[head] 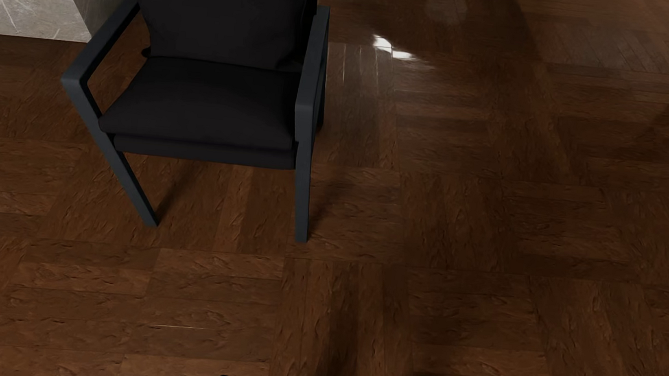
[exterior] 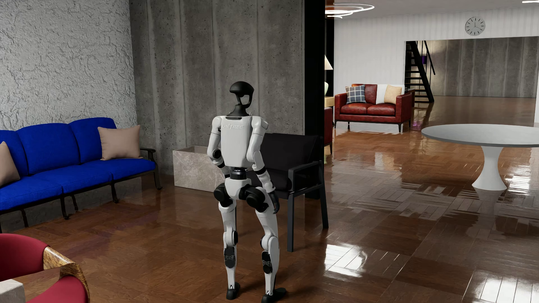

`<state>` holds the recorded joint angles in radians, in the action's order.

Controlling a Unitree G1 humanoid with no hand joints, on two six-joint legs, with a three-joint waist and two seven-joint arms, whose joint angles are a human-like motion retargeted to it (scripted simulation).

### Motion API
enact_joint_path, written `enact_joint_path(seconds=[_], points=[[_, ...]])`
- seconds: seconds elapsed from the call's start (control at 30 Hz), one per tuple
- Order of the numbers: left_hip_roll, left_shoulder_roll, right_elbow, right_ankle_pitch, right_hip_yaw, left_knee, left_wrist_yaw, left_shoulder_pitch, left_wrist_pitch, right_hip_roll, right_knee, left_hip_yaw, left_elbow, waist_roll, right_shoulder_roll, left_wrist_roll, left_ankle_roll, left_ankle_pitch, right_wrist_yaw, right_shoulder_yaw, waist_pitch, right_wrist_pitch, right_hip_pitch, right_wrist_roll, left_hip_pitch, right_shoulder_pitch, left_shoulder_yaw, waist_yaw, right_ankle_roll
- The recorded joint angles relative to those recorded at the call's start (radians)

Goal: Approach the dark chair

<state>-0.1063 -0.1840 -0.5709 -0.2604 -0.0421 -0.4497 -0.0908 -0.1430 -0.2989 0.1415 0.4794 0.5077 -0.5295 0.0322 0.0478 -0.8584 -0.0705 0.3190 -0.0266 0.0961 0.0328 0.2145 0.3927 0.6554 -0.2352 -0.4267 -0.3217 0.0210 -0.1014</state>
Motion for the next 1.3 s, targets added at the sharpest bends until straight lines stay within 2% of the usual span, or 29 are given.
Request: enact_joint_path(seconds=[0.1,0.2,0.3,0.47,0.53,0.63,0.67,0.73,0.77,0.87,0.9,0.97,1.03,1.07,1.1,1.13,1.17,1.2,1.27,1.3], points=[[0.000,0.013,0.004,0.000,0.000,0.005,0.017,0.014,-0.009,-0.001,-0.002,0.001,-0.035,0.000,-0.017,0.044,0.001,0.000,-0.004,0.022,0.000,0.002,-0.005,-0.006,0.007,-0.003,0.007,0.000,-0.001],[0.002,0.039,-0.006,0.004,-0.005,0.015,0.048,0.064,-0.043,-0.001,-0.014,-0.002,-0.159,0.000,-0.028,0.141,0.001,-0.003,-0.002,0.038,-0.001,0.007,-0.015,-0.007,0.013,0.001,0.020,-0.001,-0.003],[0.001,0.041,-0.017,0.000,-0.011,0.015,0.054,0.109,-0.076,-0.001,-0.025,-0.005,-0.283,-0.001,-0.031,0.166,0.002,0.000,0.001,0.045,0.000,0.005,-0.021,-0.006,0.012,0.014,-0.028,0.001,-0.013],[0.004,0.014,-0.022,0.006,-0.054,-0.005,0.074,0.084,-0.033,0.015,-0.082,-0.038,-0.269,-0.008,-0.031,0.207,-0.009,0.026,-0.004,0.048,0.002,-0.008,-0.063,-0.002,-0.001,0.015,-0.064,-0.007,-0.052],[0.026,0.011,-0.044,0.013,-0.090,-0.002,0.086,0.071,-0.028,0.037,-0.101,-0.072,-0.245,-0.015,-0.025,0.215,-0.018,0.030,-0.007,0.046,0.001,0.001,-0.088,0.000,-0.001,0.009,-0.063,-0.013,-0.049],[0.088,0.015,-0.069,-0.020,-0.141,-0.028,0.087,0.066,-0.027,0.122,0.076,-0.135,-0.221,-0.014,0.003,0.203,-0.035,0.048,0.001,0.039,0.003,0.017,-0.032,0.011,-0.016,0.007,-0.079,-0.011,-0.008],[0.111,0.014,-0.067,0.004,-0.161,-0.041,0.086,0.064,-0.027,0.163,0.180,-0.157,-0.212,-0.009,0.006,0.197,-0.041,0.057,-0.001,0.046,0.005,0.019,0.012,0.006,-0.020,0.006,-0.083,-0.004,0.034],[0.157,0.008,-0.054,0.016,-0.207,-0.060,0.078,0.054,-0.031,0.225,0.350,-0.202,-0.188,0.006,-0.001,0.194,-0.048,0.071,-0.013,0.056,0.008,0.015,0.088,-0.007,-0.021,0.006,-0.075,0.019,0.220],[0.174,0.001,-0.047,0.009,-0.159,-0.059,0.071,0.049,-0.033,0.188,0.422,-0.230,-0.172,0.011,-0.005,0.189,-0.050,0.074,-0.016,0.050,0.010,0.009,0.137,-0.008,-0.014,0.005,-0.073,0.035,0.217],[0.203,-0.025,-0.015,0.024,0.026,-0.045,0.052,0.049,-0.023,-0.044,0.454,-0.306,-0.117,0.011,-0.016,0.171,-0.049,0.082,-0.010,0.017,0.011,-0.018,0.239,-0.003,0.015,-0.013,-0.086,0.061,-0.010],[0.208,-0.031,-0.004,0.027,0.046,-0.039,0.045,0.057,-0.018,-0.100,0.399,-0.327,-0.100,0.009,-0.019,0.169,-0.049,0.085,-0.010,0.010,0.010,-0.025,0.250,-0.004,0.024,-0.021,-0.091,0.061,-0.052],[0.224,-0.034,0.002,0.036,-0.012,-0.026,0.041,0.080,-0.015,-0.135,0.238,-0.365,-0.073,0.007,-0.021,0.169,-0.052,0.093,-0.012,-0.001,0.007,-0.027,0.251,-0.006,0.039,-0.029,-0.100,0.057,-0.053],[0.251,-0.020,-0.010,0.086,-0.129,-0.010,0.052,0.110,-0.013,-0.120,0.071,-0.403,-0.071,0.009,-0.010,0.176,-0.055,0.104,-0.005,-0.012,0.002,-0.013,0.221,-0.002,0.059,-0.030,-0.109,0.050,-0.088],[0.265,-0.010,-0.018,0.121,-0.202,-0.003,0.059,0.127,-0.012,-0.102,0.014,-0.425,-0.084,0.011,-0.002,0.186,-0.057,0.106,-0.001,-0.021,-0.002,-0.006,0.193,0.005,0.073,-0.030,-0.112,0.046,0.005],[0.278,0.000,-0.027,0.097,-0.243,-0.010,0.066,0.142,-0.013,-0.089,-0.010,-0.446,-0.106,0.012,0.006,0.199,-0.058,0.116,0.002,-0.027,-0.006,0.000,0.158,0.011,0.085,-0.031,-0.115,0.044,0.132],[0.281,0.007,-0.038,0.088,-0.264,-0.024,0.079,0.151,-0.018,-0.086,-0.025,-0.464,-0.129,0.011,0.009,0.213,-0.059,0.120,0.003,-0.029,-0.009,0.006,0.135,0.011,0.093,-0.026,-0.109,0.044,0.201],[0.277,0.013,-0.053,0.090,-0.267,-0.056,0.100,0.147,-0.027,-0.088,-0.030,-0.467,-0.150,0.009,0.008,0.230,-0.056,0.110,0.000,-0.022,-0.009,0.017,0.117,0.007,0.094,-0.013,-0.094,0.045,0.239],[0.271,0.017,-0.066,0.081,-0.270,-0.103,0.127,0.134,-0.035,-0.087,-0.027,-0.459,-0.170,0.006,0.005,0.246,-0.051,0.088,-0.009,-0.008,-0.007,0.031,0.097,0.001,0.091,0.003,-0.079,0.047,0.251],[0.255,0.004,-0.064,0.054,-0.294,-0.207,0.136,0.112,-0.043,-0.084,-0.042,-0.455,-0.219,-0.001,-0.003,0.256,-0.031,0.006,-0.029,0.007,-0.004,0.033,0.049,-0.001,0.066,0.025,-0.089,0.049,0.239],[0.244,-0.015,-0.048,0.047,-0.309,-0.277,0.111,0.107,-0.044,-0.086,-0.060,-0.463,-0.244,-0.003,-0.007,0.255,0.025,-0.050,-0.037,0.005,-0.003,0.015,0.022,-0.001,0.038,0.029,-0.109,0.051,0.236]])
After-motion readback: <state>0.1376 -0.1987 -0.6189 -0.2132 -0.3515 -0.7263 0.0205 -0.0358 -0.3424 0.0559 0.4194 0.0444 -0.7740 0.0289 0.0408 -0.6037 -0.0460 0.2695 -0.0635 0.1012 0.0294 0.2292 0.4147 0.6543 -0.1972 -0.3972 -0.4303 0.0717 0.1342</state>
